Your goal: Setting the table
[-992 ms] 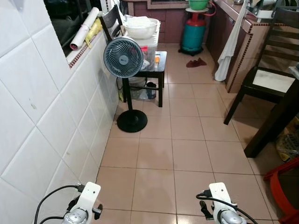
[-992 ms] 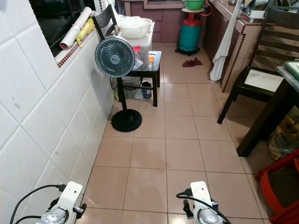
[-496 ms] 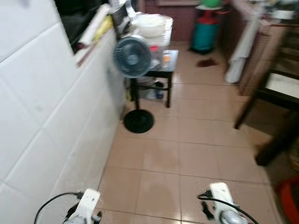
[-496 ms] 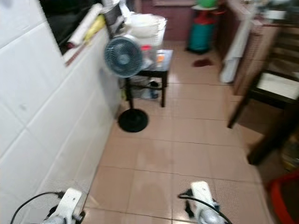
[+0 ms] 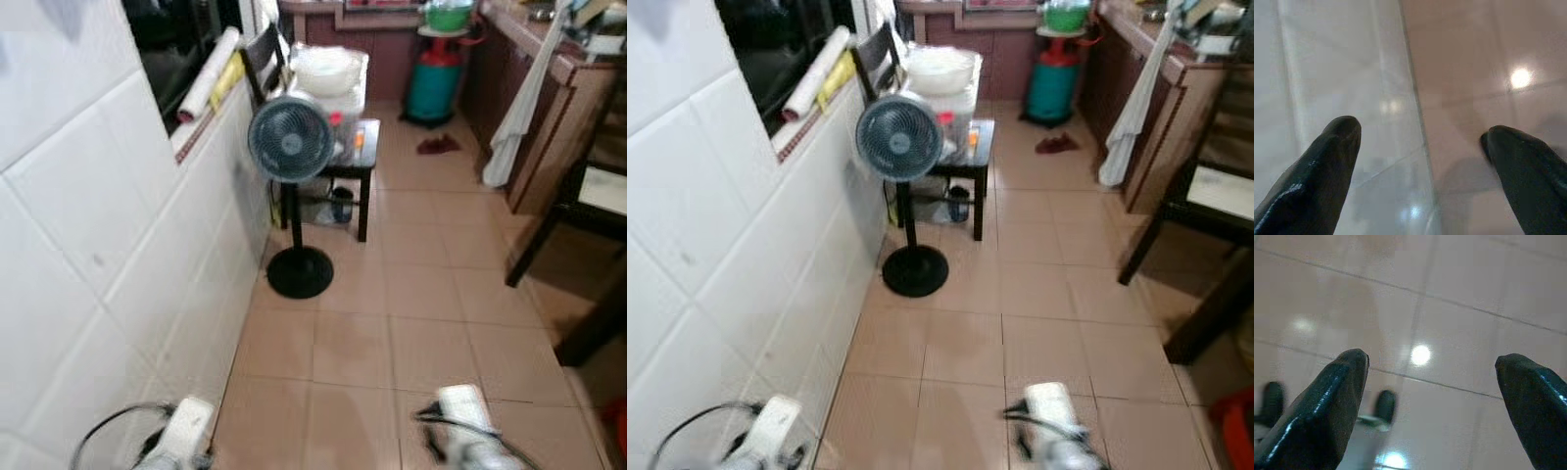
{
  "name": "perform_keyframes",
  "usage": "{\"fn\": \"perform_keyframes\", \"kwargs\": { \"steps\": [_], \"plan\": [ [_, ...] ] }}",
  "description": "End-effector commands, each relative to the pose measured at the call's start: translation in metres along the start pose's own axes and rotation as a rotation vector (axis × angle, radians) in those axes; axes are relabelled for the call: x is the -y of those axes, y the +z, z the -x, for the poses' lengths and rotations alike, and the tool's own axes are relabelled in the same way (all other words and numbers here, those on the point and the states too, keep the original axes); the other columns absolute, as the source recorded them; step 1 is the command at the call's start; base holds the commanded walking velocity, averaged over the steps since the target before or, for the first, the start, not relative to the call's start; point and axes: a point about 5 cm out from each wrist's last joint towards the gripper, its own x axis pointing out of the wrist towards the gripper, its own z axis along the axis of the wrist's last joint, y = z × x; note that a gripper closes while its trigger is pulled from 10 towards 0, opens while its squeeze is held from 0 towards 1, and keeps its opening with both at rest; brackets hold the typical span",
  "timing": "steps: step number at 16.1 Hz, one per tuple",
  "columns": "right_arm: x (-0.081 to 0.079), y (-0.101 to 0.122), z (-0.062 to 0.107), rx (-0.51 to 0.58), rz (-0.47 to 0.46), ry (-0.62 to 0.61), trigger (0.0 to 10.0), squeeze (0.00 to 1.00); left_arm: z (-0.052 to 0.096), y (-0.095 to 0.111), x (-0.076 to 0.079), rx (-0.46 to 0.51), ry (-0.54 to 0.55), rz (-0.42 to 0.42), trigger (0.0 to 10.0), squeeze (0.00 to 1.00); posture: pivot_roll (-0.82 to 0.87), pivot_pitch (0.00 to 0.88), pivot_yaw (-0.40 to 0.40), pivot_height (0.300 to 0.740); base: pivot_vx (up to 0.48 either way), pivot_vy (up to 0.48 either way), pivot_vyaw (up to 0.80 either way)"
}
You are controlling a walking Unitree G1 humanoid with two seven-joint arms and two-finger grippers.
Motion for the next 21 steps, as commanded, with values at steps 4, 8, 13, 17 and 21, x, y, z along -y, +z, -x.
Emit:
{"fn": "perform_keyframes", "kwargs": {
  "steps": [4,8,13,17,21],
  "plan": [
    [0.0113,-0.0016,0.0009,-0.006,0.004,-0.024,10.0,0.00,-0.0019,0.0093,0.0030,0.028,-0.008,-0.009,10.0,0.00,-0.14,0.048,0.045,0.740,0.287,0.146,-0.72],
    [0.0105,-0.0019,0.0010,-0.003,0.009,-0.021,10.0,0.00,-0.0020,0.0106,0.0037,0.037,-0.016,-0.015,10.0,0.00,-0.14,0.048,0.045,0.740,0.000,-0.081,0.00],
    [0.0104,-0.0017,0.0010,-0.002,0.023,-0.018,10.0,0.00,-0.0020,0.0105,0.0032,0.035,-0.015,-0.018,10.0,0.00,-0.14,0.048,0.045,0.740,0.000,-0.455,0.00],
    [0.0100,-0.0018,0.0010,-0.001,0.031,-0.014,10.0,0.00,-0.0021,0.0104,0.0026,0.030,-0.007,-0.029,10.0,0.00,-0.14,0.048,0.045,0.740,0.000,-0.429,0.00],
    [0.0094,-0.0020,0.0010,-0.002,0.039,-0.012,10.0,0.00,-0.0022,0.0105,0.0020,0.026,-0.004,-0.009,10.0,0.00,-0.14,0.052,0.044,0.740,0.000,0.000,0.00]
  ]
}}
